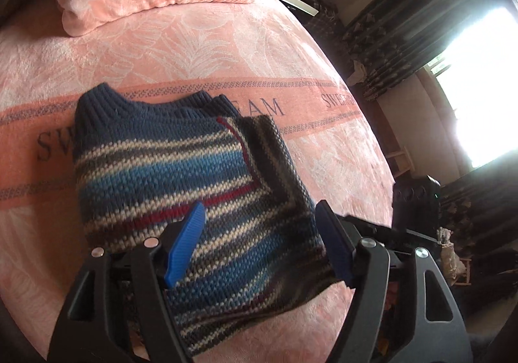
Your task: Fold small clothes
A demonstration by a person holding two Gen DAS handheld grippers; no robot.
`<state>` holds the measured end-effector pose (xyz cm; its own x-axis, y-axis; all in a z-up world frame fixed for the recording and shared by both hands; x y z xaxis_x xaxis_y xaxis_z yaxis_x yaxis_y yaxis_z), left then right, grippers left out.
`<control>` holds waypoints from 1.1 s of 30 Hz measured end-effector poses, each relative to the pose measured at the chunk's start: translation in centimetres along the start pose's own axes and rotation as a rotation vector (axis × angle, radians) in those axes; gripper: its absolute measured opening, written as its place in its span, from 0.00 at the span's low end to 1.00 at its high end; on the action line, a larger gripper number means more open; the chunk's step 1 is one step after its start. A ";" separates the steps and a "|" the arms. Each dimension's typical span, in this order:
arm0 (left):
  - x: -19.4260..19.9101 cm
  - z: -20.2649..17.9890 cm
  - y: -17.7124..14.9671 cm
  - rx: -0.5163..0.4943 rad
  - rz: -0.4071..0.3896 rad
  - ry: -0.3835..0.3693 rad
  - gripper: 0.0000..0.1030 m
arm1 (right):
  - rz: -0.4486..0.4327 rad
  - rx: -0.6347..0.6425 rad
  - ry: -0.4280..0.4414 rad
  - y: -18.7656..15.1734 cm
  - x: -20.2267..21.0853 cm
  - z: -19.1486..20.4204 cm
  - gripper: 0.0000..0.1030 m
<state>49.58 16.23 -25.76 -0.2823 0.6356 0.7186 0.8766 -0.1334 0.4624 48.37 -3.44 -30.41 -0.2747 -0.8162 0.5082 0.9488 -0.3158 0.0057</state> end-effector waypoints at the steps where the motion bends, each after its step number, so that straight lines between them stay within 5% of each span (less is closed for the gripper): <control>1: 0.3 0.0 -1.2 0.017 -0.011 -0.030 0.68 | 0.028 0.005 -0.006 0.5 -1.0 0.3 0.49; 4: 0.8 0.0 -3.7 0.061 -0.051 -0.110 0.67 | 0.133 0.022 -0.056 0.4 -4.6 0.8 0.43; 6: 0.5 0.1 -5.0 0.094 -0.066 -0.163 0.67 | 0.136 0.079 -0.113 0.6 -5.4 1.2 0.13; 9: -1.5 0.9 -6.8 0.115 -0.024 -0.146 0.66 | 0.048 0.071 -0.142 1.8 -4.1 0.0 0.12; 11: -2.7 1.2 -7.8 0.152 -0.005 -0.174 0.65 | 0.076 0.049 -0.188 1.4 -4.9 -2.2 0.12; 15: -2.3 0.5 -8.1 0.144 -0.015 -0.204 0.65 | 0.022 0.023 -0.078 2.9 -2.4 -1.0 0.20; 19: -0.9 0.7 -8.2 0.152 -0.057 -0.208 0.67 | 0.035 -0.013 -0.078 4.8 -2.8 -0.5 0.48; 20: -0.9 0.9 -8.4 0.164 -0.058 -0.208 0.67 | 0.055 -0.008 -0.101 4.9 -3.5 -0.6 0.48; 24: -1.2 1.2 -9.1 0.188 -0.049 -0.206 0.67 | 0.114 0.045 -0.177 4.5 -5.9 -0.8 0.48; 26: -1.5 1.1 -9.3 0.196 -0.049 -0.211 0.67 | 0.109 0.096 -0.200 4.3 -6.0 -0.4 0.25; 33: -2.6 1.4 -9.6 0.233 -0.041 -0.234 0.67 | 0.037 0.237 -0.222 4.2 -4.6 2.2 0.14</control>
<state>42.42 16.94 -32.85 -0.2462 0.7976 0.5507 0.9394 0.0566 0.3380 54.00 0.03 -30.78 -0.2230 -0.6914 0.6872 0.9747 -0.1448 0.1705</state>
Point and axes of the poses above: each gripper's, at about its wrist camera, not at the fingertips, and x roughly against the way its jaws point, z to its left, y to its top, the point moved 8 cm from there along -x, roughly the way its jaws point, and after that the axes turned 14 degrees about -x, right-handed, at the moved point
